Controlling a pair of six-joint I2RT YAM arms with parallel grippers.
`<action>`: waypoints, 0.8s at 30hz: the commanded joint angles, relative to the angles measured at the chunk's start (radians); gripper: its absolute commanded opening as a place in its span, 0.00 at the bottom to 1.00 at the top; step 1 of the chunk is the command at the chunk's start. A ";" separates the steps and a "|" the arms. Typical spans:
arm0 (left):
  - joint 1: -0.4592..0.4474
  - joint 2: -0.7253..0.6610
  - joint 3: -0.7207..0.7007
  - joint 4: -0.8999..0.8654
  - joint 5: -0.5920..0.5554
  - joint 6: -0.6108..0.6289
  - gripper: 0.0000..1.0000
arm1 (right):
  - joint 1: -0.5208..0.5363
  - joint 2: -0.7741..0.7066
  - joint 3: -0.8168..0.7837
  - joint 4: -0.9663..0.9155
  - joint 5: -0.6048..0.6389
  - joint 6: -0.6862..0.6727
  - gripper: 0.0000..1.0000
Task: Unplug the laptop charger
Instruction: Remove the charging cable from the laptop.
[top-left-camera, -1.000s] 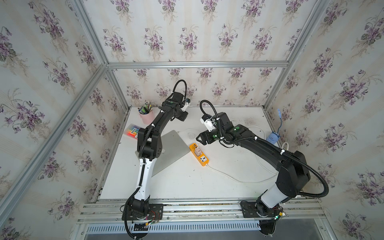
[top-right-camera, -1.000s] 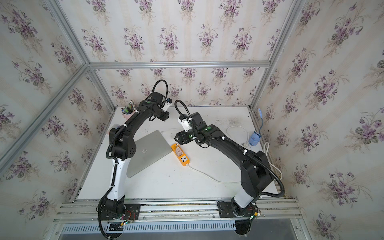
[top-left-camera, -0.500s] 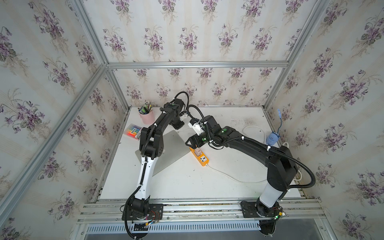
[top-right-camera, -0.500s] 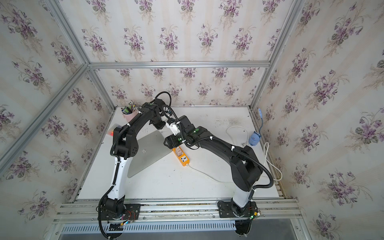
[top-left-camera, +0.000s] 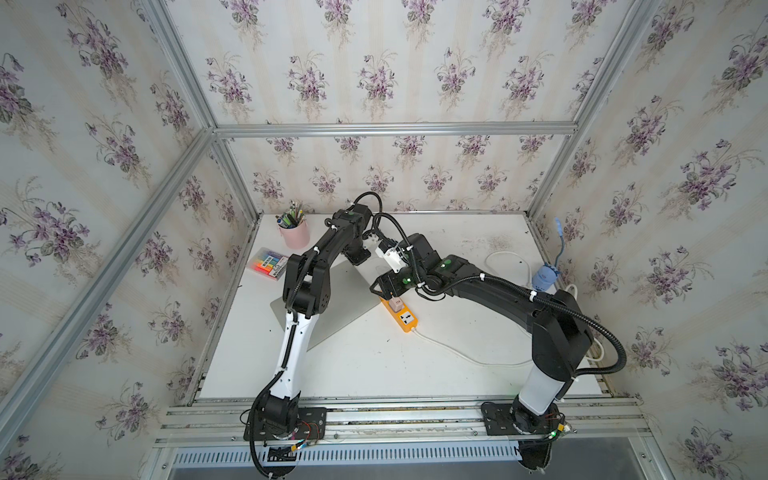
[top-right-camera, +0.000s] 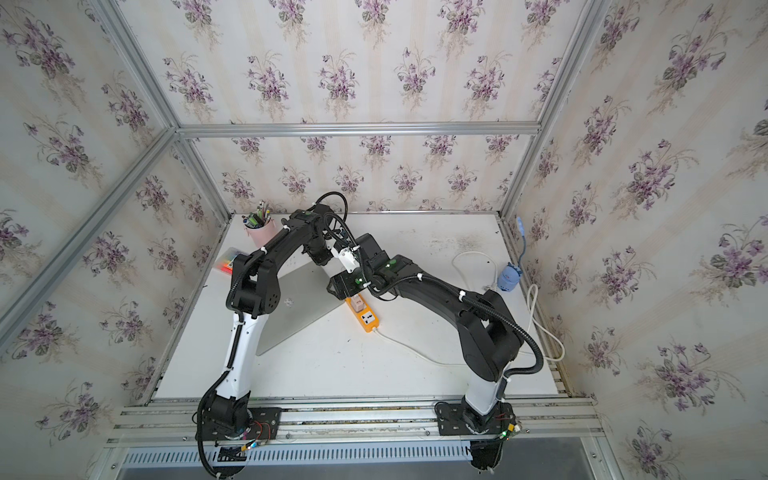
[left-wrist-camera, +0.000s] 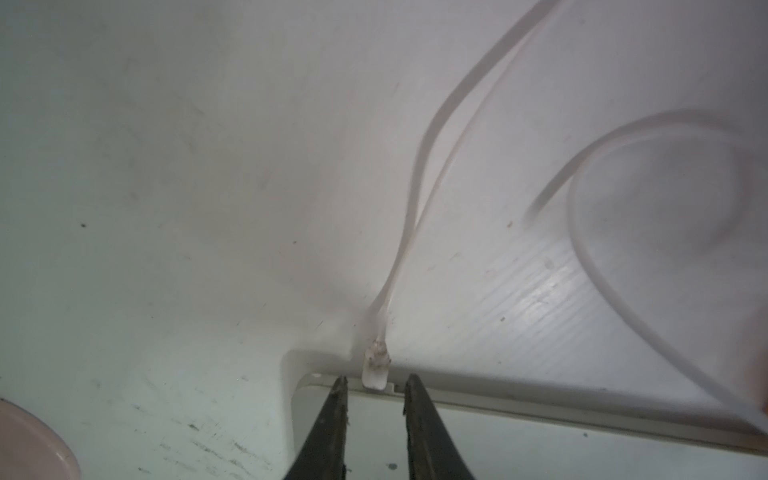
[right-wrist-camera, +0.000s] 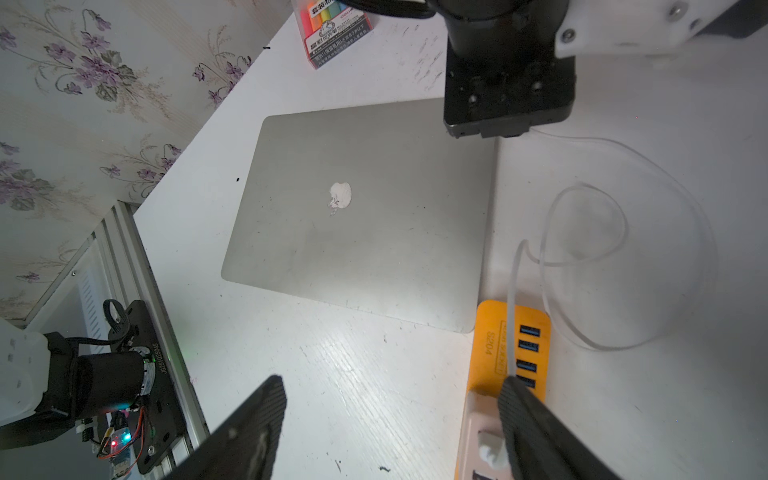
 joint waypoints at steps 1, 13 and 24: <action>0.005 0.010 -0.005 -0.018 0.015 0.020 0.25 | 0.002 -0.006 -0.002 0.012 0.006 0.007 0.82; 0.012 0.030 0.000 -0.006 0.064 0.028 0.24 | 0.001 0.008 0.005 0.007 -0.004 -0.003 0.82; 0.003 0.031 0.003 0.003 0.060 0.032 0.13 | 0.001 0.010 0.009 -0.002 -0.009 -0.008 0.82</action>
